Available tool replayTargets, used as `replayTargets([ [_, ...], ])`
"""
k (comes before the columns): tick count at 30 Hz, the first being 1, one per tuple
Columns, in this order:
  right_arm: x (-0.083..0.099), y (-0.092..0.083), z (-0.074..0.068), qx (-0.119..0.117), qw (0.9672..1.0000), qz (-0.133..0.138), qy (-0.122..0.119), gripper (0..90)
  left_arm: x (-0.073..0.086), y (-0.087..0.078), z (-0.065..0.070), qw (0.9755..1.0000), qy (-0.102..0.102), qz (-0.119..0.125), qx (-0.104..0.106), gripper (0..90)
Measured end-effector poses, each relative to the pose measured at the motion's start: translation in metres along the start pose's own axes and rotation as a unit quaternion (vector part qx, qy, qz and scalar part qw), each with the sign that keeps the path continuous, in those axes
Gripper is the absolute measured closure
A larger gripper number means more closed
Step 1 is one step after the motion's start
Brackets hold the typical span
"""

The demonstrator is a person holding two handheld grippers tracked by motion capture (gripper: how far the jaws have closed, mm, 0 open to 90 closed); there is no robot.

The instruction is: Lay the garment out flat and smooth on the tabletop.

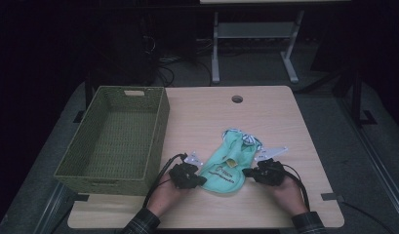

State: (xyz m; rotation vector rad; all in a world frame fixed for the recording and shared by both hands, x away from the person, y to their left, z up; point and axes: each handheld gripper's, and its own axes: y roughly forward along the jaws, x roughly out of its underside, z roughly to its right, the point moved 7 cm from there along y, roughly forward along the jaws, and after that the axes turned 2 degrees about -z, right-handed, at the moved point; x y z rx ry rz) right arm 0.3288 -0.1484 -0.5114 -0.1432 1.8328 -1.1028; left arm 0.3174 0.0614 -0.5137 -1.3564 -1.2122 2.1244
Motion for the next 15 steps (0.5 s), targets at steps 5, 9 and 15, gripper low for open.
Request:
replayTargets([
  [5,-0.005,0.006,-0.015,-0.01,0.9998,0.013,-0.012,89.9,0.0,0.0,-0.001,1.0,0.004,-0.003,0.0,89.6],
  [9,0.001,0.014,-0.021,-0.01,0.9996,-0.013,-0.022,90.0,0.0,0.0,0.0,1.0,0.0,0.0,0.0,89.6],
  [15,0.013,0.003,-0.024,0.004,0.9997,-0.02,-0.017,89.9,0.0,0.0,0.001,1.0,0.001,-0.001,-0.006,89.6],
])
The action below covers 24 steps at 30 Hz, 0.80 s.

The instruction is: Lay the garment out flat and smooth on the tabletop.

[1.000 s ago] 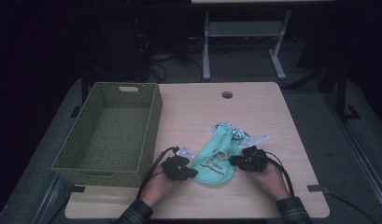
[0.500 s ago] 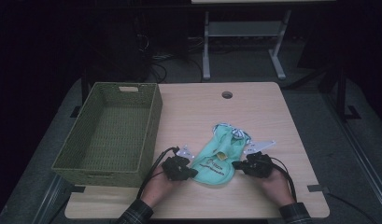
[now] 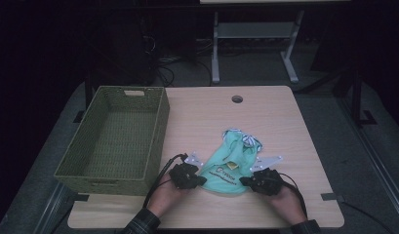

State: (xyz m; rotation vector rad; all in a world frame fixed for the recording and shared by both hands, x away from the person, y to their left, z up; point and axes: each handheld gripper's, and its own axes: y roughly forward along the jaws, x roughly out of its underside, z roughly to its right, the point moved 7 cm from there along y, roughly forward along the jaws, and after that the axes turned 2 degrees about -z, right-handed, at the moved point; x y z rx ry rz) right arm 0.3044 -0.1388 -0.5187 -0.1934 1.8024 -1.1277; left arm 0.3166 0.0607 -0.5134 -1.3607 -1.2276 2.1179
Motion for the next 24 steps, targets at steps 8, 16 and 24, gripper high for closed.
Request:
replayTargets([
  [8,0.005,-0.004,-0.001,-0.002,1.0,0.006,0.002,89.0,-0.007,-0.005,0.002,1.0,0.001,-0.006,0.007,77.2],
  [16,0.005,-0.004,-0.001,-0.008,0.9999,0.007,-0.004,85.2,-0.047,-0.009,-0.014,0.9992,0.008,0.033,-0.021,70.1],
  [24,0.005,-0.004,-0.002,-0.012,0.9999,0.008,-0.005,84.2,-0.086,0.018,-0.036,0.998,0.028,0.035,-0.045,70.1],
])
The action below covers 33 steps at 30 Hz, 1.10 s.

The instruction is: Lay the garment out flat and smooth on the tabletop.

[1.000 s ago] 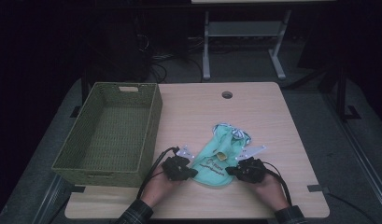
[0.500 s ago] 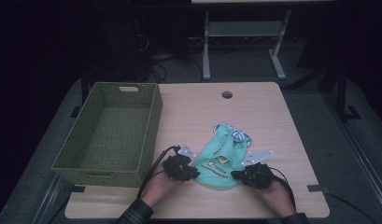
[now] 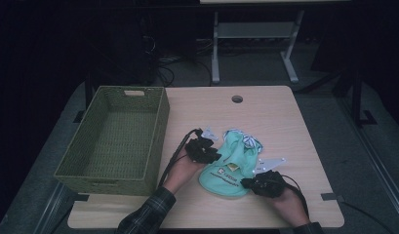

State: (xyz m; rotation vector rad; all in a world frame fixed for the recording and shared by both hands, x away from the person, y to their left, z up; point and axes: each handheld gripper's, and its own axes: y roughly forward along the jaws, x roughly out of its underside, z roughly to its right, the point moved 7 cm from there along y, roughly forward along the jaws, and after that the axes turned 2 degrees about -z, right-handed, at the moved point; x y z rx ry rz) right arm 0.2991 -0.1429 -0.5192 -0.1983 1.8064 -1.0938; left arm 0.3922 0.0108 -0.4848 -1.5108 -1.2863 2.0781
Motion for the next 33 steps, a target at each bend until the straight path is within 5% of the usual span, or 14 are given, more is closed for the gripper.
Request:
replayTargets([
  [11,0.0,0.0,-0.001,0.004,1.0,-0.003,-0.008,84.1,0.001,0.036,0.001,0.9995,0.002,-0.03,0.001,75.7],
  [16,0.0,0.0,-0.001,0.004,1.0,-0.004,-0.005,84.2,0.0,0.037,0.002,0.9994,0.01,-0.034,-0.008,87.9],
  [24,0.0,0.0,-0.001,0.004,1.0,-0.003,-0.003,84.5,-0.005,0.022,-0.003,0.9999,0.0,-0.009,-0.006,88.5],
  [33,0.0,-0.001,-0.001,0.009,0.9999,-0.004,-0.003,85.0,-0.001,0.013,-0.016,0.9998,-0.017,-0.008,-0.011,88.7],
])
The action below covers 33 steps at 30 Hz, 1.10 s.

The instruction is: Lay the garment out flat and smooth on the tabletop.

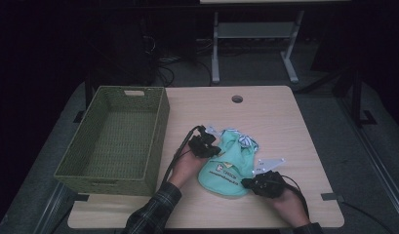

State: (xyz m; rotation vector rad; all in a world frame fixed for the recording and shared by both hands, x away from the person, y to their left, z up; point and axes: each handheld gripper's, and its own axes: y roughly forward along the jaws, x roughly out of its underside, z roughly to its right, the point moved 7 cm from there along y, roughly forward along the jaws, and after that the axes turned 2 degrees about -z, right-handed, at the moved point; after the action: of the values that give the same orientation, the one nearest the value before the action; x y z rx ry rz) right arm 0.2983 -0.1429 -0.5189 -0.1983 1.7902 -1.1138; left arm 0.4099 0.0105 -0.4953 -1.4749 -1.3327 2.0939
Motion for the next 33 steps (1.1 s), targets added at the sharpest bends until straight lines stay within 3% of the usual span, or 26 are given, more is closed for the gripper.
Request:
replayTargets([
  [9,0.0,0.0,-0.001,0.003,1.0,-0.004,0.001,85.2,-0.001,-0.004,-0.001,0.9999,0.007,0.007,-0.009,88.6],
  [16,0.0,-0.001,-0.001,0.004,1.0,-0.005,0.002,85.2,0.002,-0.007,-0.006,0.9999,-0.003,0.002,-0.015,89.8],
  [20,0.0,-0.001,-0.001,0.004,1.0,-0.005,0.003,85.2,0.002,-0.009,-0.005,0.9998,-0.015,0.01,-0.002,89.7],
  [21,0.0,-0.001,-0.001,0.004,1.0,-0.005,0.003,85.2,0.002,-0.009,-0.005,0.9998,-0.018,0.012,0.002,86.6],
  [22,0.0,-0.001,-0.001,0.004,1.0,-0.005,0.003,85.2,0.001,-0.008,-0.003,0.9994,-0.029,0.017,0.009,77.6],
  [25,0.0,-0.001,-0.001,0.003,1.0,-0.005,0.004,85.2,0.003,-0.004,-0.001,0.9997,-0.02,0.005,0.01,77.7],
  [30,0.0,-0.001,-0.001,0.005,1.0,-0.005,0.001,85.2,0.009,0.008,-0.002,0.9995,-0.028,-0.01,0.013,78.1],
  [33,0.0,-0.001,0.0,0.005,1.0,-0.006,0.001,85.2,0.013,0.011,-0.003,0.9994,-0.019,-0.027,0.007,89.6],
])
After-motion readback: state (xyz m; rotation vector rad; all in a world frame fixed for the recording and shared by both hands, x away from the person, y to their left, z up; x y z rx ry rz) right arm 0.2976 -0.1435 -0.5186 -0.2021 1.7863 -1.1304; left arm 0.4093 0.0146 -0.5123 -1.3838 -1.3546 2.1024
